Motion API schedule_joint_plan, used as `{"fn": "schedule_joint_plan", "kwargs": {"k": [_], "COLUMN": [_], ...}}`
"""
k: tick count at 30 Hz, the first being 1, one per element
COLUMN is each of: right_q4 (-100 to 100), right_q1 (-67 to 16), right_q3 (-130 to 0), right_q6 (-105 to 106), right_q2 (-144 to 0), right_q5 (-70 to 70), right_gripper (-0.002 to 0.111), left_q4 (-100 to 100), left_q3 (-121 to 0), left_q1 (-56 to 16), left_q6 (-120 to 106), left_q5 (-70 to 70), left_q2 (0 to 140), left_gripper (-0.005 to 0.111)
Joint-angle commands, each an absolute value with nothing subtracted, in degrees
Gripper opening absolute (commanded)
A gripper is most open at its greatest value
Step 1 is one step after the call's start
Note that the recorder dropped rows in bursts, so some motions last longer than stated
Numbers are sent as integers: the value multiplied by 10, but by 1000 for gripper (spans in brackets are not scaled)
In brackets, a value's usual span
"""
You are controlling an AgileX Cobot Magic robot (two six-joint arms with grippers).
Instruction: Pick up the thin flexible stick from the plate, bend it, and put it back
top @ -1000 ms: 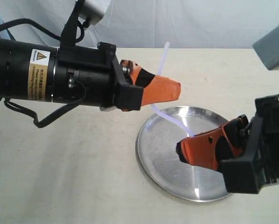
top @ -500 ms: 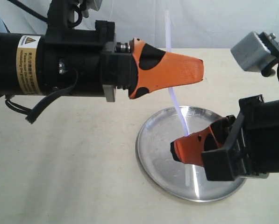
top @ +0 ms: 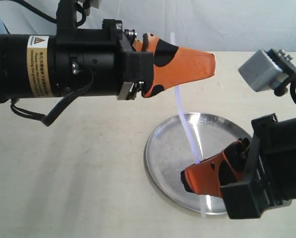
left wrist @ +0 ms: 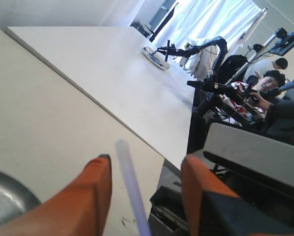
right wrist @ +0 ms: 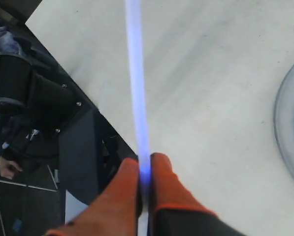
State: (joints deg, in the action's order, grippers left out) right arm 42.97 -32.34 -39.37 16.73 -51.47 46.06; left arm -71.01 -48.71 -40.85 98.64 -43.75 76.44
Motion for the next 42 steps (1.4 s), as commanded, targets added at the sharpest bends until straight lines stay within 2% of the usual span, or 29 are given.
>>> {"fn": "schedule_joint_plan", "kwargs": {"k": [1, 4, 5, 11, 17, 20, 23, 25, 28, 31, 42], "right_q4": [441, 442, 443, 367, 160, 218, 382, 517, 618, 582, 345], "right_q1": [-320, -320, -320, -320, -320, -320, -320, -320, -320, -320, -320], "right_q3": [-397, -398, -398, -398, -398, -398, -398, -398, -398, -398, -398], "right_q6": [183, 184, 184, 106, -100, -75, 98, 234, 305, 292, 53], "right_q2": [-510, -499, -492, -428, -421, -444, -472, -482, -477, -456, -392], "right_q5": [462, 460, 455, 387, 414, 425, 425, 420, 376, 336, 259], "right_gripper": [-1, -1, -1, -1, -1, -1, -1, -1, -1, -1, -1], "left_q4": [-694, -722, -737, -781, -707, -655, -659, -686, -778, -838, -864], "left_q3": [-488, -488, -488, -488, -488, -488, -493, -493, -493, -493, -493], "left_q1": [-413, -413, -413, -413, -413, -413, -413, -413, -413, -413, -413], "left_q6": [979, 955, 951, 980, 1002, 995, 966, 952, 958, 997, 1001], "left_q5": [-423, -423, -421, -444, -578, -599, -571, -546, -496, -490, -504], "left_q2": [764, 764, 764, 763, 763, 763, 763, 763, 763, 763, 758], "left_gripper": [31, 2, 0, 0, 0, 0, 0, 0, 0, 0, 0]}}
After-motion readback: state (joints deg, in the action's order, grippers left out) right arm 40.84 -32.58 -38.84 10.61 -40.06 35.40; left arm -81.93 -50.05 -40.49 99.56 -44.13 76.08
